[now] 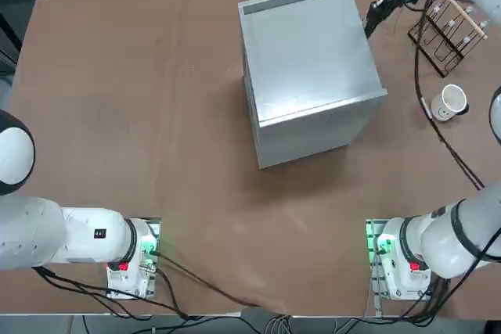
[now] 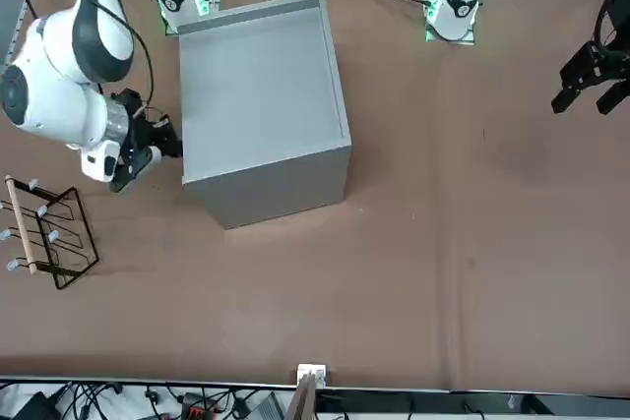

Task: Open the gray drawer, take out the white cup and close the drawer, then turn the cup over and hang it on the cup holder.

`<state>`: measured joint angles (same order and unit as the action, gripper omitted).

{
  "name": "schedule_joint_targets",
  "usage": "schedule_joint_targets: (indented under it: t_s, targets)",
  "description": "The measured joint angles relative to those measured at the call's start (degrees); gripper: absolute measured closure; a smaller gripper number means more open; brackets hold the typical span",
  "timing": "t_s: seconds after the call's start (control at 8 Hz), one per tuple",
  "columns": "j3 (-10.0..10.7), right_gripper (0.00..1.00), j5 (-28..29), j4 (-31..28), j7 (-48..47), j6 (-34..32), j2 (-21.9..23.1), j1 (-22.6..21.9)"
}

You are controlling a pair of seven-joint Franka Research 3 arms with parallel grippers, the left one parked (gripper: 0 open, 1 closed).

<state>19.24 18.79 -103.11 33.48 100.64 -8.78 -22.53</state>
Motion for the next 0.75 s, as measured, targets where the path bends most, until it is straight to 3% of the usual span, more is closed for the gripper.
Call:
schedule_joint_targets:
  t_s: [0.12, 0.38, 0.5, 0.75]
  targets:
    - [1.0, 0.94, -2.8, 2.4, 6.2, -3.5, 0.8, 3.5]
    - [2.1, 0.93, -4.2, 3.6, 25.3, -6.2, 1.1, 16.0]
    - [2.4, 0.89, -4.2, 3.4, 35.1, -6.7, 0.5, 22.7]
    - [2.5, 0.77, -4.2, 3.2, 49.8, -6.6, -2.2, 31.7]
